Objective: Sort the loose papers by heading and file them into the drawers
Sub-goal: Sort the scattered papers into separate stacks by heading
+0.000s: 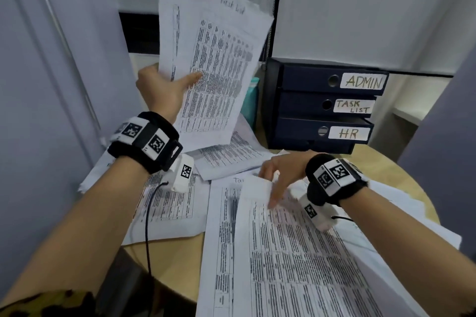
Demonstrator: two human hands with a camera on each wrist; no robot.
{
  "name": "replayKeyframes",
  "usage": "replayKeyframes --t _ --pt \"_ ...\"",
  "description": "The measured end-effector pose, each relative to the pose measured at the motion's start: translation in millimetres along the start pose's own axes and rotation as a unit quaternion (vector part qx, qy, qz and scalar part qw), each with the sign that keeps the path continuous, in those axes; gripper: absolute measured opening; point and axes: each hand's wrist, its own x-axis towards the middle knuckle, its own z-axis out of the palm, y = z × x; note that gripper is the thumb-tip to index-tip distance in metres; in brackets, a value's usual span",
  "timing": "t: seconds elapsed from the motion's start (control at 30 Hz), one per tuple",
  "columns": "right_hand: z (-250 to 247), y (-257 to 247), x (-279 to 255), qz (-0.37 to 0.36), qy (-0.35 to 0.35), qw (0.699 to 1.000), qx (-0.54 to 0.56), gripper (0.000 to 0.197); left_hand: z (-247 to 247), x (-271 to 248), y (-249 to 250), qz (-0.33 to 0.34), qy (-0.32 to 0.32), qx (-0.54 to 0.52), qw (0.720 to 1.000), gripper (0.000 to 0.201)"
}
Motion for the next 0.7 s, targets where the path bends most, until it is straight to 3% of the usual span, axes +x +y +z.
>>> replayKeyframes --t 0.1,0.2,0.37,0.47,0.6,0.7 --pt "-1.2 -11.9 6.4 0.024 0.035 0.998 -0.049 0.058 0.2 -3.4 -0.2 0.014 0.001 0.009 1.0 0.046" --pt "-1.8 -13.3 14.9 0.033 0.03 0.997 -0.064 0.043 2.2 -4.9 -3.1 0.018 -0.005 -0.002 1.0 0.036" --pt "-1.9 -6.9 14.0 -0.035 0.083 0.996 -0.023 0.034 3.3 -9.4 -1.9 0.038 0.005 0.023 0.999 0.023" --pt "-2.2 4.7 7.6 -0.088 0.15 0.984 0.027 0.025 0.2 -18.4 4.2 0.059 0.008 -0.003 0.998 0.047" --pt "-7.1 28.7 -12.5 -0.205 0.229 0.941 0.142 0.024 -6.6 -25.8 9.3 0.131 -0.025 -0.008 0.991 0.082" --pt "-20.8 36.5 -30.6 -0.236 0.328 0.889 0.215 0.02 -8.8 -32.4 14.3 0.104 -0.12 0.034 0.987 0.067"
